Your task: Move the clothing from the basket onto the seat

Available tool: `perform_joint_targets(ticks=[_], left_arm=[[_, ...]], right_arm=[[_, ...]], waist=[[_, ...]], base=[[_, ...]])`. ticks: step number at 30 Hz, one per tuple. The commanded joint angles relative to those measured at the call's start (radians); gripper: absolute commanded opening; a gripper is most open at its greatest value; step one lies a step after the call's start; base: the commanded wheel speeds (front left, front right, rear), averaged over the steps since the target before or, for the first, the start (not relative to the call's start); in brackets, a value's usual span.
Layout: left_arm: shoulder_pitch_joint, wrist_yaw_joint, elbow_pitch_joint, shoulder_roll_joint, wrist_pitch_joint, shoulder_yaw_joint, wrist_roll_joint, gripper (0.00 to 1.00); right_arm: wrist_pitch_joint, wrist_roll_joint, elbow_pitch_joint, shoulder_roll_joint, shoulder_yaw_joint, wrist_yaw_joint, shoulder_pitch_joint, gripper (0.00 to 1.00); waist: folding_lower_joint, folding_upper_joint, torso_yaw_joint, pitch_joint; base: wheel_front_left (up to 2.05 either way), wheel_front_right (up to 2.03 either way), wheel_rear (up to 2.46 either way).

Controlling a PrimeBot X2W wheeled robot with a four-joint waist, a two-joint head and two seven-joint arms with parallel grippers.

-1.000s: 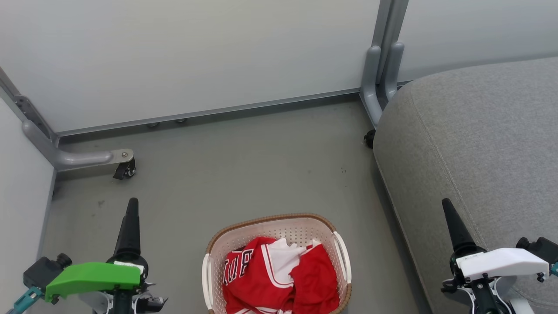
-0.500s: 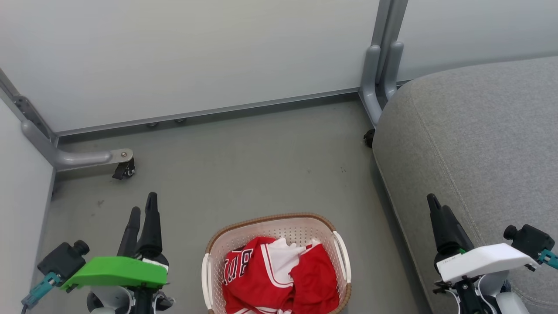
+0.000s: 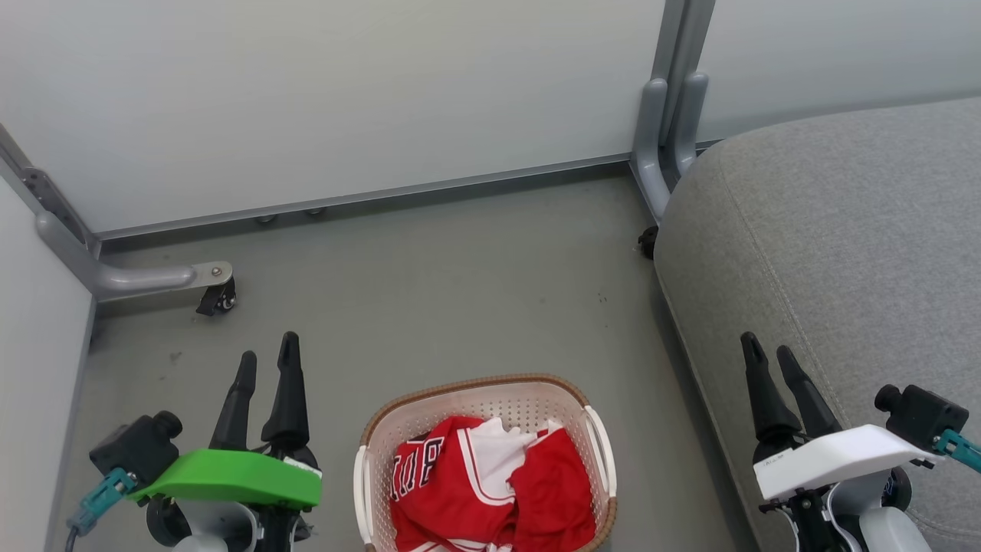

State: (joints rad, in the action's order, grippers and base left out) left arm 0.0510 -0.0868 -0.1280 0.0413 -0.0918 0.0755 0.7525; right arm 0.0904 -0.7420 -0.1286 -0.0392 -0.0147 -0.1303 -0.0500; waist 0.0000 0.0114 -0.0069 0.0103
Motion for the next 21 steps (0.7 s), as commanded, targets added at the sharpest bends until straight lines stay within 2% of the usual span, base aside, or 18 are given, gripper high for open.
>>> perform_joint_targets(ticks=[1,21], left_arm=[[-0.002,0.002,0.020,0.007,-0.012,0.006,-0.034,1.00],[-0.017,0.001,0.052,0.009,-0.067,0.041,-0.257,1.00]], right_arm=[[0.014,0.034,0.020,-0.007,-0.005,-0.001,0.002,1.00],[0.068,0.238,0.055,-0.010,-0.035,-0.001,0.010,1.00]], waist=[[0.0000,-0.0048,0.000,0.000],[0.0000,-0.0066,-0.005,0.000]], base=[[0.00,0.00,0.00],[0.00,0.00,0.00]])
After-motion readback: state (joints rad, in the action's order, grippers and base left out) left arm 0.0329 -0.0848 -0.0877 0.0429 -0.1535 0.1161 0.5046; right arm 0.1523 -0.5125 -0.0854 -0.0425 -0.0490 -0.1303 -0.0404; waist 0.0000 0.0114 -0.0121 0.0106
